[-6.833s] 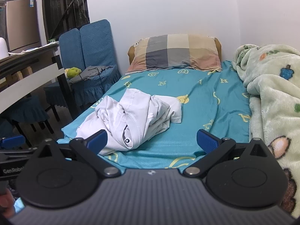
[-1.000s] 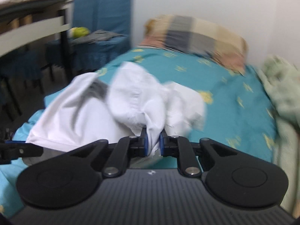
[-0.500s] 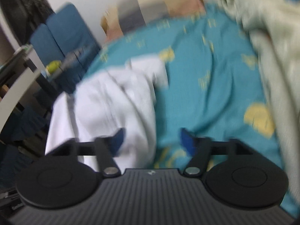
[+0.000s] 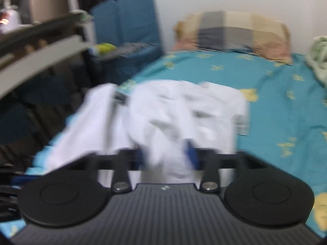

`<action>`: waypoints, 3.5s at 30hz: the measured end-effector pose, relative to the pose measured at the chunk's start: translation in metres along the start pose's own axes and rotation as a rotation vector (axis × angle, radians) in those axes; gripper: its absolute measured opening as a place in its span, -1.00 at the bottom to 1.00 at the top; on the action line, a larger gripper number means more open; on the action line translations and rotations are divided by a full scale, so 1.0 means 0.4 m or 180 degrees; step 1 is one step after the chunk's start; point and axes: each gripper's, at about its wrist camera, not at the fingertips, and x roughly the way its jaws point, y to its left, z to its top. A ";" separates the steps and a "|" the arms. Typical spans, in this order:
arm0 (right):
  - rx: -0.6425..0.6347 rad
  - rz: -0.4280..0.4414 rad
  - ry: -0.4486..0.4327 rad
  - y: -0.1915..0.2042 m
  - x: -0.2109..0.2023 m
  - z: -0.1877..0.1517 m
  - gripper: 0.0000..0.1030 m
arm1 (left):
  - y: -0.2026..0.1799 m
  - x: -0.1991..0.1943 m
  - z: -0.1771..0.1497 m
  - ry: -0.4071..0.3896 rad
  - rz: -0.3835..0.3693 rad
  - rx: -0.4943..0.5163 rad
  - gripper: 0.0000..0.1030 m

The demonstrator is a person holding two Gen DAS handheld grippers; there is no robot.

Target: Fold clothes

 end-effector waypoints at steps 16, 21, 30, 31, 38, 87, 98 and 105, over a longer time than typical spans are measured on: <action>0.2948 -0.0435 0.0321 -0.372 -0.087 -0.160 -0.56 | -0.007 -0.004 -0.006 0.0065 -0.0108 0.0003 -0.69; 0.2385 -0.0524 0.0155 -0.318 -0.176 -0.083 -0.29 | -0.005 -0.014 -0.008 0.0015 -0.0130 0.0015 -0.68; 0.1413 -0.0281 -0.0035 -0.226 -0.227 0.021 0.07 | -0.008 -0.018 -0.007 0.0019 -0.0147 -0.0001 -0.68; 0.1289 -0.0193 0.0001 -0.215 -0.218 0.025 0.06 | -0.009 -0.016 -0.006 0.0029 -0.0144 0.0004 -0.68; 0.0449 -0.0079 0.0601 -0.134 -0.076 0.011 0.02 | -0.006 -0.001 -0.008 0.0083 -0.0186 -0.0009 -0.68; -0.0376 -0.1163 0.0667 -0.065 -0.144 -0.076 -0.86 | -0.024 -0.019 -0.008 -0.0129 0.0207 0.0077 -0.84; 0.0238 -0.0749 -0.1056 0.035 -0.474 0.179 -0.88 | 0.016 -0.382 0.214 -0.1666 0.0057 -0.0373 -0.93; 0.0139 -0.0495 -0.1827 0.146 -0.758 0.395 -0.88 | -0.018 -0.716 0.449 -0.2422 0.0000 -0.0180 -0.93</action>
